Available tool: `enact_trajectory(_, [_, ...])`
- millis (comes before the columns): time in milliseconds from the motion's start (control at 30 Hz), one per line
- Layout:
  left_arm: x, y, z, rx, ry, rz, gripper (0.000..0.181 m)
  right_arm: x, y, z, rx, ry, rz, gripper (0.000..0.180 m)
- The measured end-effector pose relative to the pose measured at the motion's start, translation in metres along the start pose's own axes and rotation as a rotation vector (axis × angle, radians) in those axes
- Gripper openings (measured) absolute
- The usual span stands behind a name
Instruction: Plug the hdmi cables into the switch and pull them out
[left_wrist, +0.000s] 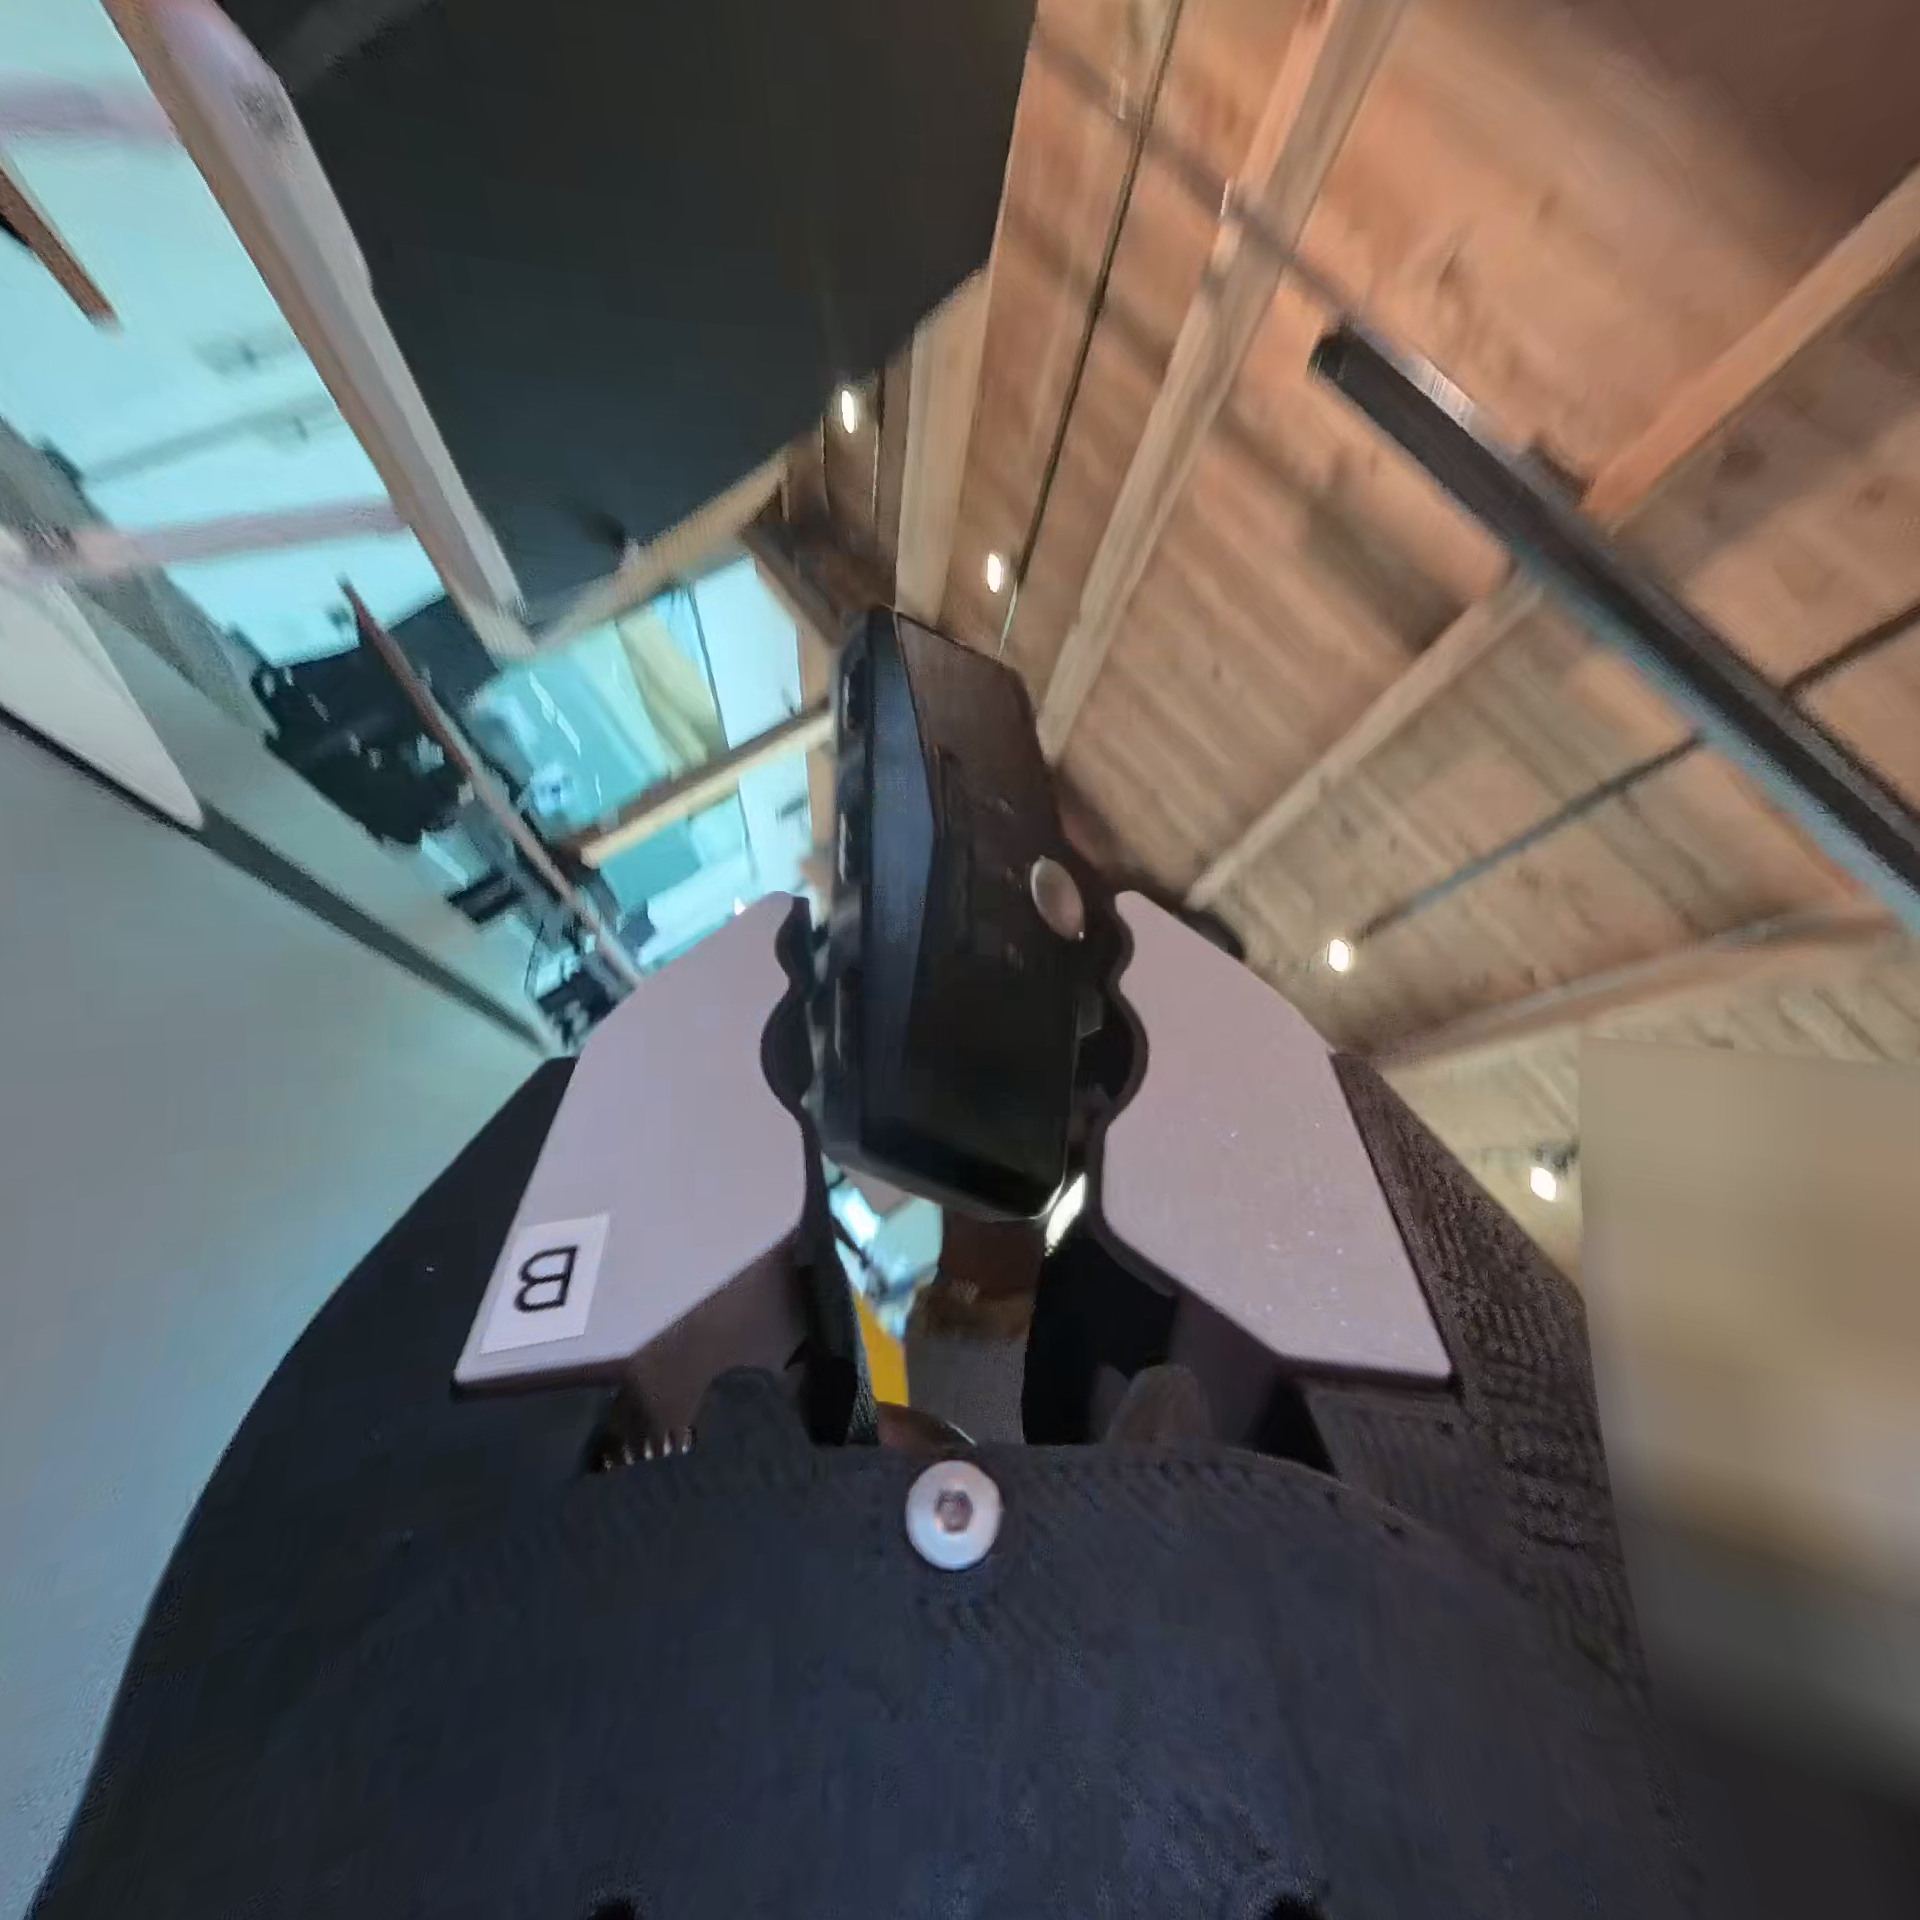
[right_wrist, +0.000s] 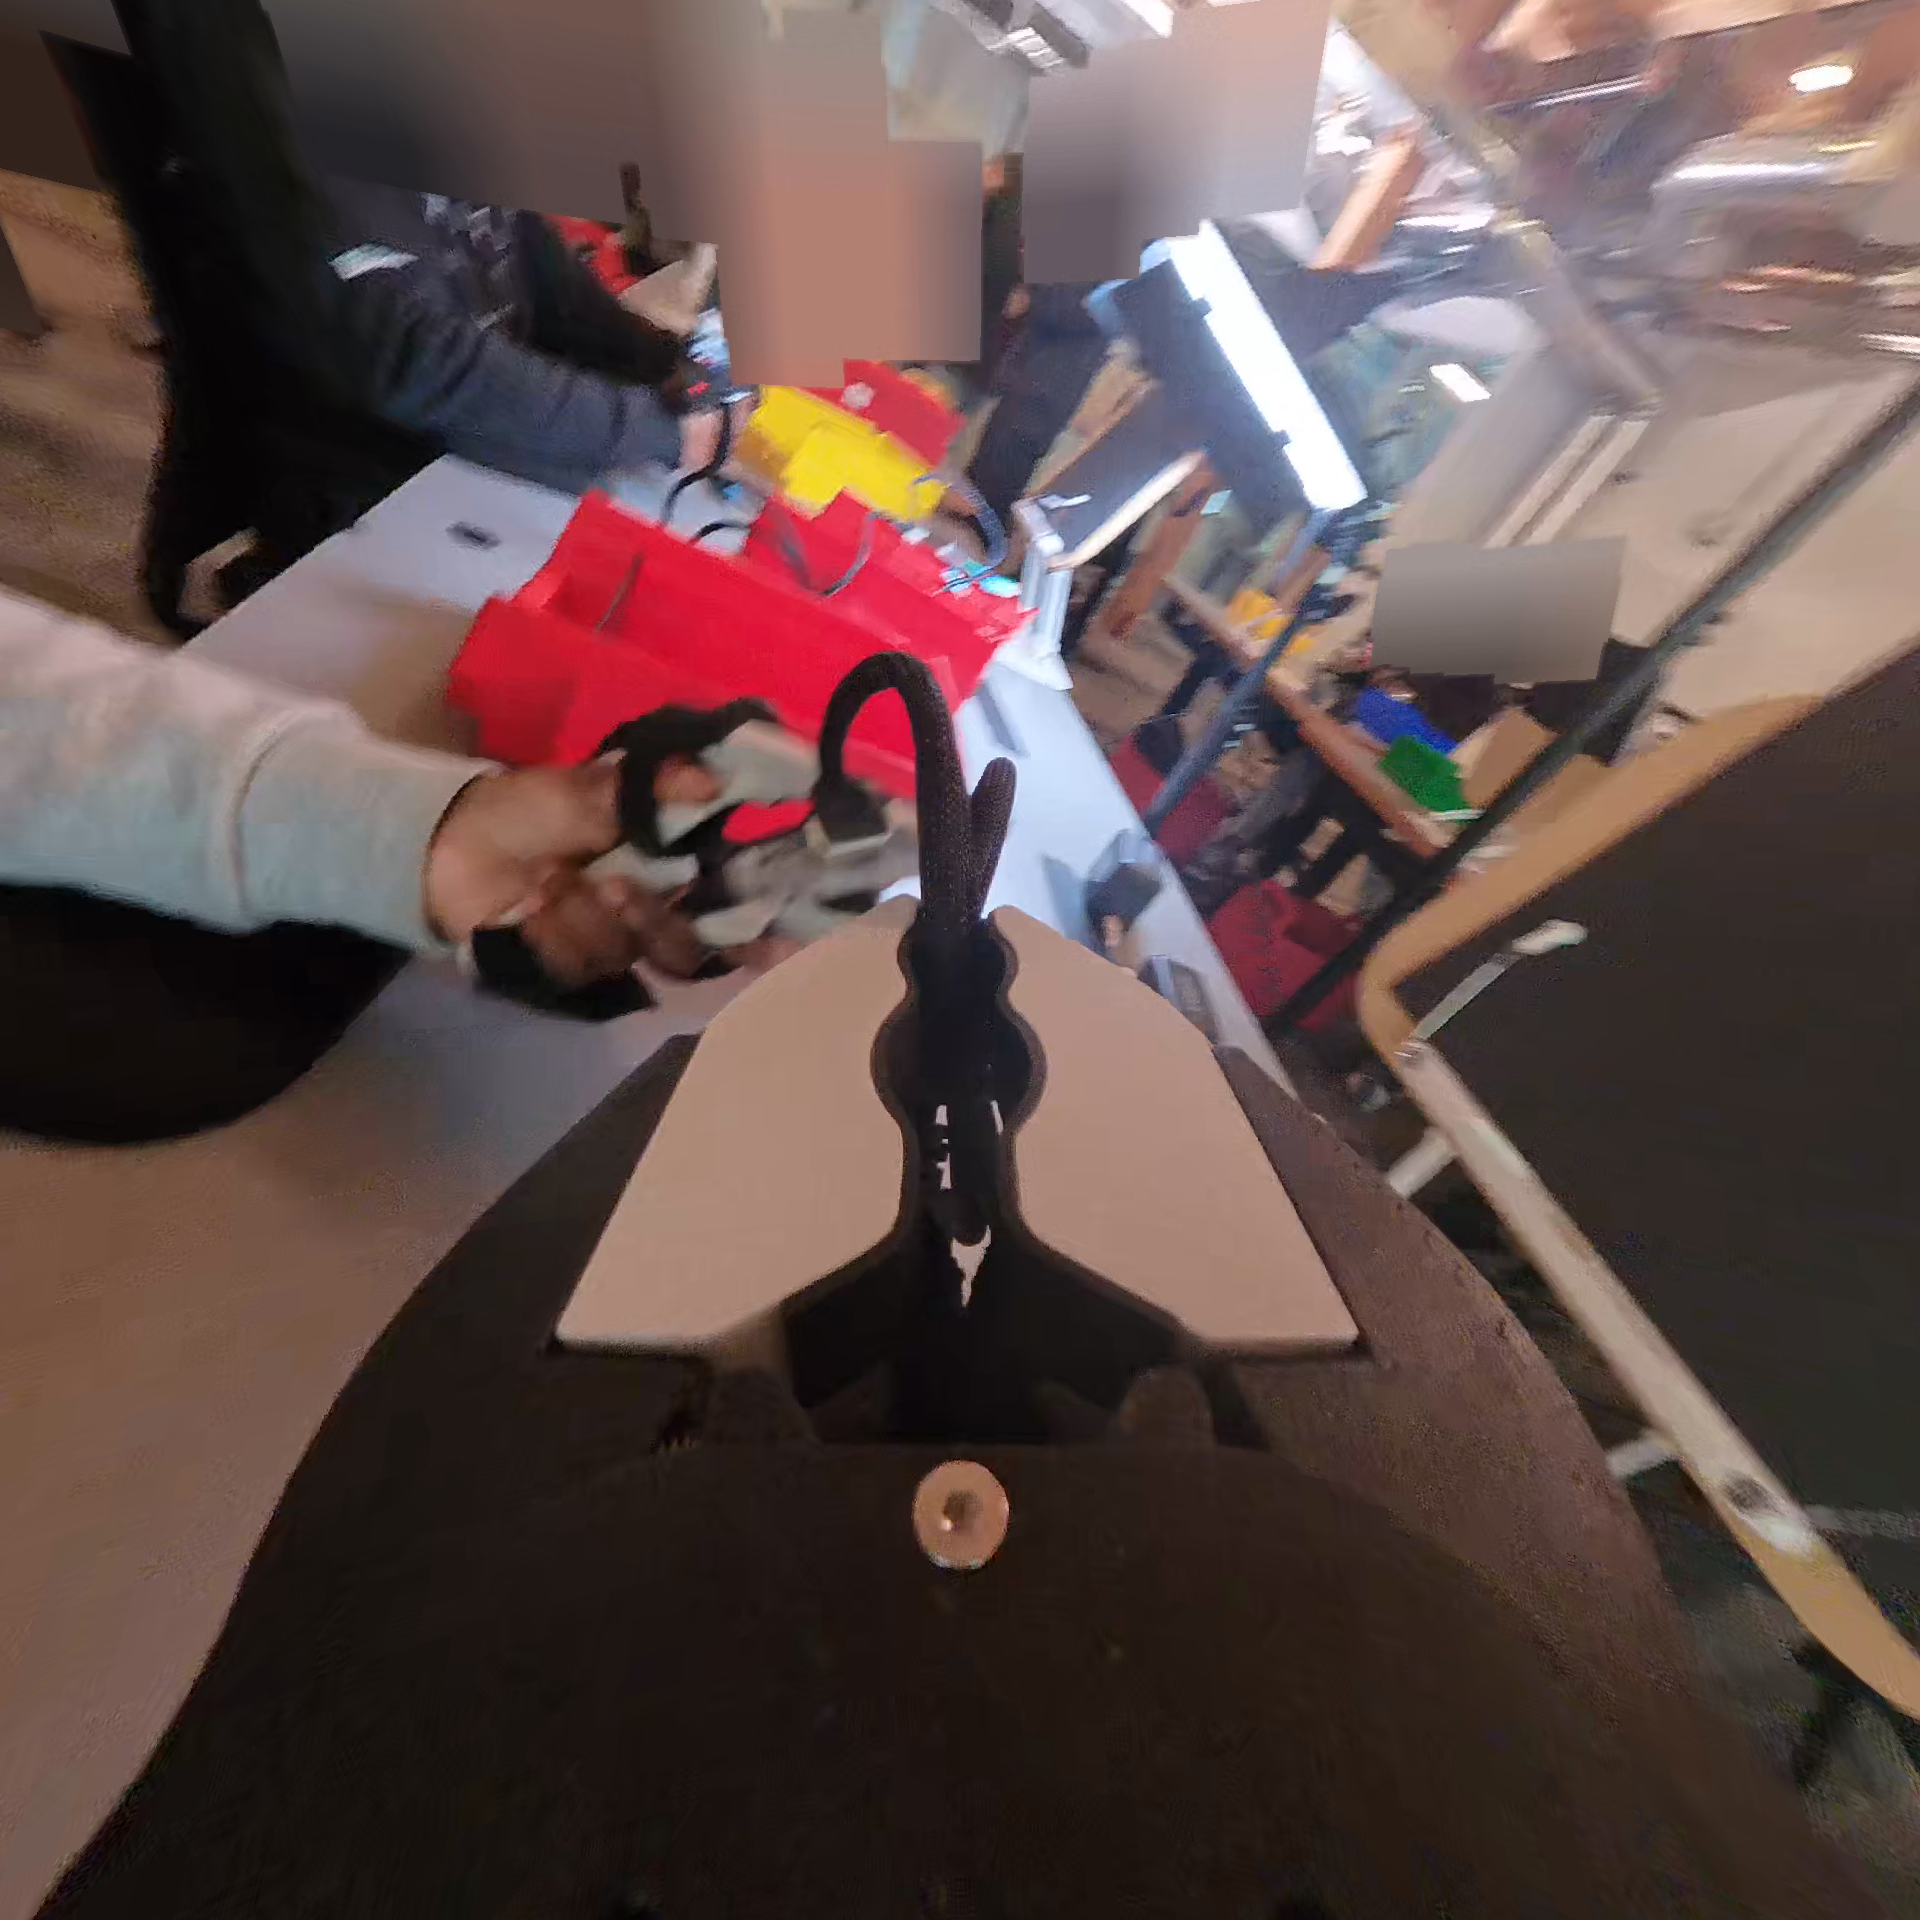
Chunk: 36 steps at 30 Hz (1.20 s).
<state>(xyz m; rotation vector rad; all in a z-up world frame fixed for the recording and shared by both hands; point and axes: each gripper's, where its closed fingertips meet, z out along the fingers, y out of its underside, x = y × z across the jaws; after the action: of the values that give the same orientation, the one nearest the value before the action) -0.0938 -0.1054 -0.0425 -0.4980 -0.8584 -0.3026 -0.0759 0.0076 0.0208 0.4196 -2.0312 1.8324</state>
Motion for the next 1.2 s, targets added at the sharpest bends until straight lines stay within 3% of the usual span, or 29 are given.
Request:
enact_trajectory(100, [-0.003,0.025,0.007,-0.133,-0.032,0.077,0.052,0.029,-0.031,-0.041,0.039,0.170,0.074,0.008])
enact_trajectory(200, [-0.003,0.027,0.007,-0.150,-0.052,0.140,0.051,0.060,-0.042,-0.096,-0.013,0.418,0.134,0.008])
enact_trajectory(400, [-0.007,0.018,0.003,-0.104,-0.058,0.073,0.049,0.098,-0.037,-0.249,-0.250,1.052,0.054,0.009])
enact_trajectory(600, [-0.007,0.027,0.004,-0.158,-0.067,0.097,0.046,0.091,-0.008,-0.369,-0.435,1.408,0.011,0.009])
enact_trajectory(733, [-0.011,0.030,0.004,-0.175,-0.080,0.081,0.046,0.077,0.032,-0.416,-0.579,1.450,0.092,0.009])
enact_trajectory(833, [-0.011,0.031,0.003,-0.179,-0.080,0.069,0.044,0.067,0.053,-0.427,-0.594,1.412,0.158,0.009])
enact_trajectory(1000, [-0.011,0.031,0.003,-0.184,-0.085,0.085,0.043,0.061,0.062,-0.407,-0.559,1.231,0.132,0.009])
enact_trajectory(1200, [-0.007,0.036,0.004,-0.209,-0.074,0.135,0.043,0.067,0.094,-0.377,-0.662,1.067,0.152,0.009])
